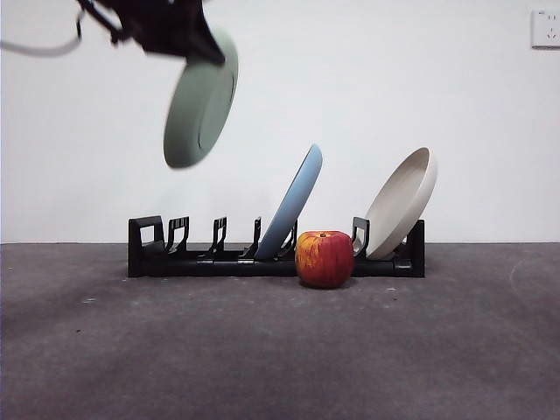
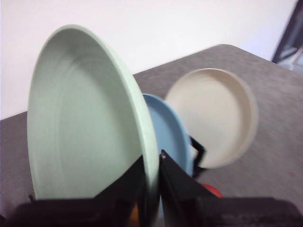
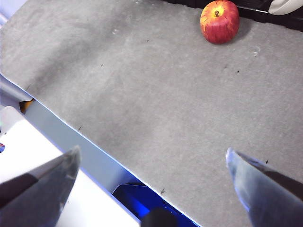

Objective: Take the green plate from the plate rack,put the plate on the table,take the apple from the table,put the apple in the plate

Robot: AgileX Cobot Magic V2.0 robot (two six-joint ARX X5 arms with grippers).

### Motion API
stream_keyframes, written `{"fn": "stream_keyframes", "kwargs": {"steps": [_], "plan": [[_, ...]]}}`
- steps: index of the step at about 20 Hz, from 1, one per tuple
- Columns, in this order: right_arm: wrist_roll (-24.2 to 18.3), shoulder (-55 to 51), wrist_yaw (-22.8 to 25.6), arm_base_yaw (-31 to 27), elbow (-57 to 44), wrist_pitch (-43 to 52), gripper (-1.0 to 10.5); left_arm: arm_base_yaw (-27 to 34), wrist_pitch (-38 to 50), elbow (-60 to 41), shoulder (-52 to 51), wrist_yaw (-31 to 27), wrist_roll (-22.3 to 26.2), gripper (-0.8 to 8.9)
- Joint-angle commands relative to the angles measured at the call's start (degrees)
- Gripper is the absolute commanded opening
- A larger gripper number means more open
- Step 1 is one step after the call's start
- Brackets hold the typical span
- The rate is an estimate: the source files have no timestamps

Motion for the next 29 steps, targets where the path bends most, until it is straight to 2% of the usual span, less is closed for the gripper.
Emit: {"fn": "stream_keyframes", "kwargs": {"steps": [1,5,9,13,15,18,24,29], "plan": [[0.3,0.0,-0.1,0.2,0.2,0.3,7.2,-2.5,-6.2,0.1,-5.7,-1.7,3.3,-0.08],[0.6,-0.1,-0.1,0.2,0.2,0.2,7.2,-10.4,-19.4,0.1,-12.7,-14.3,9.4,-0.08],[0.9,-0.1,-0.1,0.2,0.2,0.2,7.2,-19.8,-34.3,0.0,-12.8,-25.0,13.5,-0.06],[0.9,-0.1,-0.1,0.2,0.2,0.2,7.2,-29.5,-38.3,-0.7,-10.1,-34.7,13.8,-0.05],[1.1,-0.1,-0.2,0.2,0.2,0.2,7.2,-33.2,-38.2,-2.7,-8.4,-36.6,13.7,-0.05],[1.4,-0.1,-0.2,0.2,0.2,0.2,7.2,-37.1,-33.6,-9.1,-5.5,-39.7,13.7,-0.05],[1.5,-0.1,-0.2,0.2,0.2,0.2,7.2,-40.2,-20.4,-19.6,1.7,-44.5,15.3,-0.06],[1.5,-0.1,-0.2,0.2,0.2,0.2,7.2,-41.3,-13.2,-22.4,10.4,-48.1,15.5,-0.06]]}}
